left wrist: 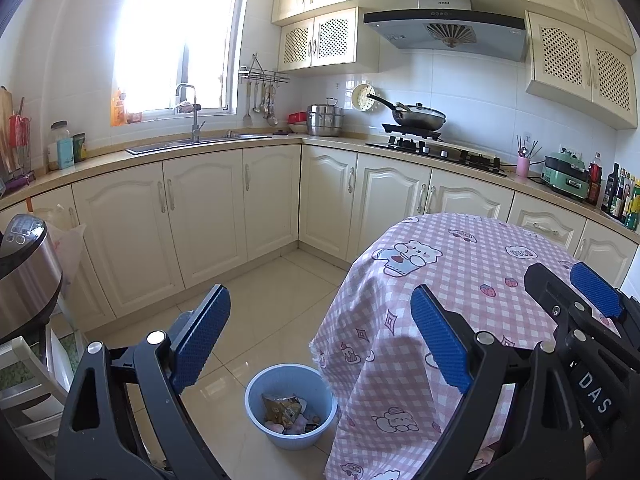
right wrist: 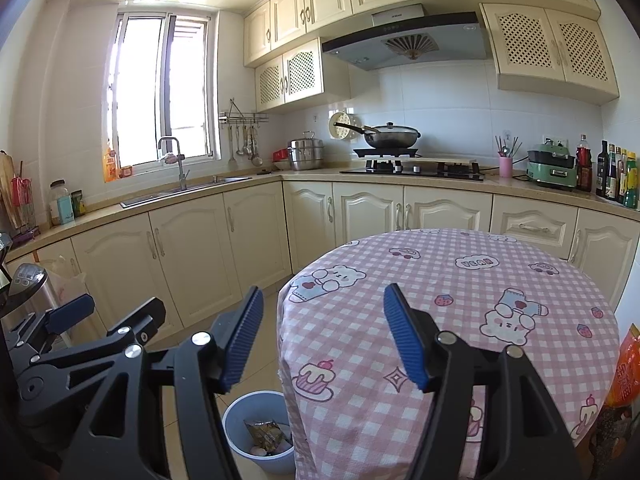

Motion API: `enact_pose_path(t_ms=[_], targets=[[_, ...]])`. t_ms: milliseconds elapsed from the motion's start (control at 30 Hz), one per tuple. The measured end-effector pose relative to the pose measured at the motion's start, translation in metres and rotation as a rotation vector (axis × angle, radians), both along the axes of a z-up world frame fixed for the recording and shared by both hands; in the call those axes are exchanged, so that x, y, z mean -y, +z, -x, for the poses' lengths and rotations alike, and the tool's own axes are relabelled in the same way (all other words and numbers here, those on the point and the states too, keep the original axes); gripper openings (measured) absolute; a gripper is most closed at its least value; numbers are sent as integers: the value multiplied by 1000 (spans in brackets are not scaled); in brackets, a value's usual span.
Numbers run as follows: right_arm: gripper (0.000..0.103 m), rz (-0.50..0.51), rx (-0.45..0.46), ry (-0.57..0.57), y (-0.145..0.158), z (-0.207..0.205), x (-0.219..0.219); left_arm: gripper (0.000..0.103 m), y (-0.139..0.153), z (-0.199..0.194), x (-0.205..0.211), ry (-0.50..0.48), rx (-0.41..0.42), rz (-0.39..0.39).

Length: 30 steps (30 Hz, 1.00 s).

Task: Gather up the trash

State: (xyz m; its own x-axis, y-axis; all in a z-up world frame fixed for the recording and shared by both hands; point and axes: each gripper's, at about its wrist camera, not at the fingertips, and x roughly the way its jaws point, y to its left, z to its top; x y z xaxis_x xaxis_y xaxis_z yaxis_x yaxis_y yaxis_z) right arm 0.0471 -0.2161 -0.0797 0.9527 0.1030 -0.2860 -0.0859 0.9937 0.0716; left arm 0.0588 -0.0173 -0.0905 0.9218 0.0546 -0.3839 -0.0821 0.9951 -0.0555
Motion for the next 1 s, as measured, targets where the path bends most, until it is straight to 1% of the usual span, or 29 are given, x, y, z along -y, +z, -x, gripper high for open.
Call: enact_pose_path(t_ms=[1000], targets=[[63,2,0,-6,-1,1,1,89,-1,0,2,0,0,0]])
